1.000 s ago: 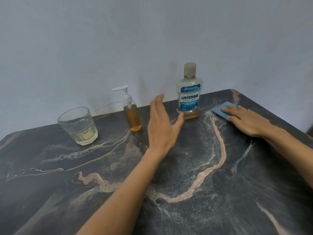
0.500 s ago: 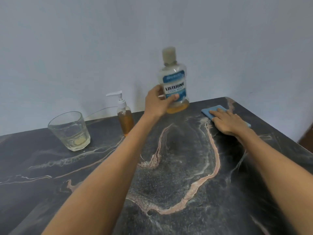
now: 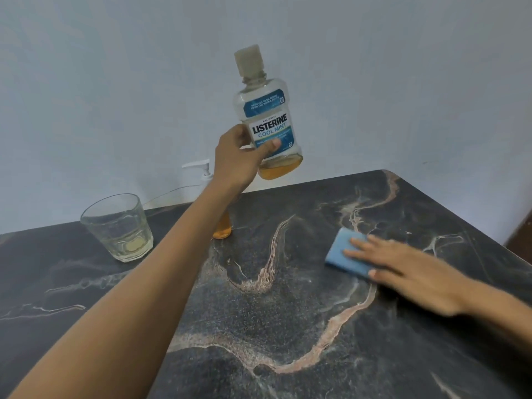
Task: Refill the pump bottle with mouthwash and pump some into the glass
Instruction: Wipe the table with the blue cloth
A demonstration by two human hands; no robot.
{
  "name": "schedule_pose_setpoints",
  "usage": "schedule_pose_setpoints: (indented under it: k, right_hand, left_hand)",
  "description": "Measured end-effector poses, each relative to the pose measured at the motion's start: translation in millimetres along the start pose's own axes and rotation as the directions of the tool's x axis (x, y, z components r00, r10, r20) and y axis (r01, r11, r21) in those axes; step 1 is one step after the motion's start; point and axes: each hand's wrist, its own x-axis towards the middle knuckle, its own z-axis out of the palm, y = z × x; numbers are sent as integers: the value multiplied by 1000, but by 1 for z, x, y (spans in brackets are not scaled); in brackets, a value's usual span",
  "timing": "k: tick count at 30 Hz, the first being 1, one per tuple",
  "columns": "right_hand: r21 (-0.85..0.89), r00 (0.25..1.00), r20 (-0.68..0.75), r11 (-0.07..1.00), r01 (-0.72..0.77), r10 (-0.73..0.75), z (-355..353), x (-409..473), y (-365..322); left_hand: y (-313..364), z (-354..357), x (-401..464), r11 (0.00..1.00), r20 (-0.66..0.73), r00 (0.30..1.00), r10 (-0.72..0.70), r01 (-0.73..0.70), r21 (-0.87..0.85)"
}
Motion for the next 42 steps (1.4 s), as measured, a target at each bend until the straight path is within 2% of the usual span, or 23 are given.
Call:
schedule_pose_setpoints:
  k: [2,5,7,9,11,14,16,17,19,21,23,27,30,32,34,36,39,42]
  right_hand:
    - [-17,992,-16,992,-124,124,-14,25,31]
    - [-69,939,-58,937,-344,340,-22,96,52]
    - [-93,896,-97,893,-441,433,-16,143,43]
    - [-91,878,-120,875,-475,464,-7,178,19]
    - [-85,915,-103,913,-398,389,2,195,-13]
    - [-112,989,-54,983,-142,137,17,173,-46]
    - [-90,999,-29,996,21,-24,22,129,-45]
    - [-54,997,-17,996,73,-74,21,103,-39]
    - [10,996,-8,996,85,-85,15,53,-18]
    - [-11,999,-26,1000,-19,19,3,22,8]
    - [-47,980,-55,980,-192,190,-10,14,43]
    - [-53,866,-111,867,-496,488,-34,62,112]
    - [-71,789,-132,788,-612,600,-38,114,131]
    - [-65,768,-154,769,-636,622,-37,138,130]
    - [-60,794,-143,796,-602,590,-37,149,122]
    - [-45,867,-95,868,-494,489,-36,140,107]
    - [-35,948,-55,949,-314,312,-24,89,83]
    - [-52,968,-54,968,-247,244,-10,13,57]
  left_hand:
    - [-1,0,-3,1000,5,1000,5,-6,8]
    - [-2,0,-6,1000,21,1000,1,-2,22]
    - [-3,0,-8,999,26,1000,0,-1,33]
    - [-3,0,-8,999,24,1000,5,-6,44]
    - [-3,-1,-7,999,26,1000,8,-9,46]
    - [-4,-1,-7,999,46,999,4,-5,36]
    - [-7,1,-8,1000,55,998,5,-7,25]
    - [-9,2,-8,1000,57,998,10,-11,23]
    - [-15,8,-9,1000,70,997,11,-12,14]
    - [-23,15,-11,1000,90,996,-8,8,3]
    - [-32,24,-14,999,115,993,-37,39,-16]
    - [-47,39,-21,997,162,984,-71,74,-14]
    - [-58,45,-28,993,201,975,-99,109,-39]
    - [-65,49,-33,990,207,972,-115,129,-56]
    - [-69,51,-35,990,209,970,-121,133,-42]
    - [-72,53,-37,992,218,968,-121,129,-18]
    - [-73,56,-37,995,222,970,-102,103,9]
    - [-72,58,-36,996,224,971,-89,88,16]
